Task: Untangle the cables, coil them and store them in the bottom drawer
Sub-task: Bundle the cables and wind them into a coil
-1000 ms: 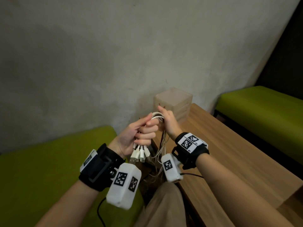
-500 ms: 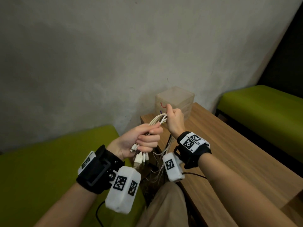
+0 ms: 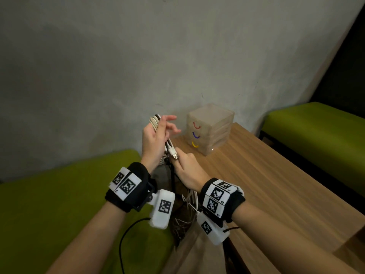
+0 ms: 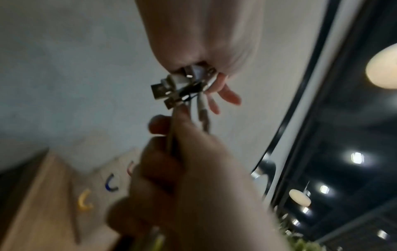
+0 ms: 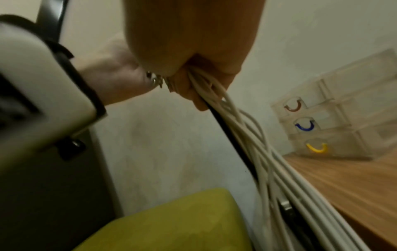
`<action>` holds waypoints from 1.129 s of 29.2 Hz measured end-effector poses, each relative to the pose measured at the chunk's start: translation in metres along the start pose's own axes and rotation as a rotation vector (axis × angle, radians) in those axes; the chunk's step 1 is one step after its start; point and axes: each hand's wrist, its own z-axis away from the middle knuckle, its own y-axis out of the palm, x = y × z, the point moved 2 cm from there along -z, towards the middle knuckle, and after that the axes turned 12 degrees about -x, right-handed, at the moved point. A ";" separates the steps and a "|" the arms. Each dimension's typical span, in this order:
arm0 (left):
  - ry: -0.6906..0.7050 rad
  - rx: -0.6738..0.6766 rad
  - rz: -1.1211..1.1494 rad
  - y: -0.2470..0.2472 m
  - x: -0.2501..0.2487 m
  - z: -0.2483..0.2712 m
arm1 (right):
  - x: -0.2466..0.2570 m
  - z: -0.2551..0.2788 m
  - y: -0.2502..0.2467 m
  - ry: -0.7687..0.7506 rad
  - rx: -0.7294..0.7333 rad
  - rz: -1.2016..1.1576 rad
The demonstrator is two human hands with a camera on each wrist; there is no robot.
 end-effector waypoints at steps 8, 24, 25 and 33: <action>0.547 0.134 -0.548 -0.013 0.010 -0.005 | 0.015 -0.004 0.006 -0.041 0.087 0.075; -0.134 0.531 -0.683 -0.029 0.033 0.016 | 0.017 -0.036 -0.038 -0.411 0.182 0.612; -0.194 0.566 -0.606 -0.029 0.032 0.018 | 0.016 -0.035 -0.037 -0.419 0.170 0.621; -0.527 0.780 -0.117 -0.017 0.017 0.033 | 0.012 -0.042 -0.040 -0.279 0.098 0.506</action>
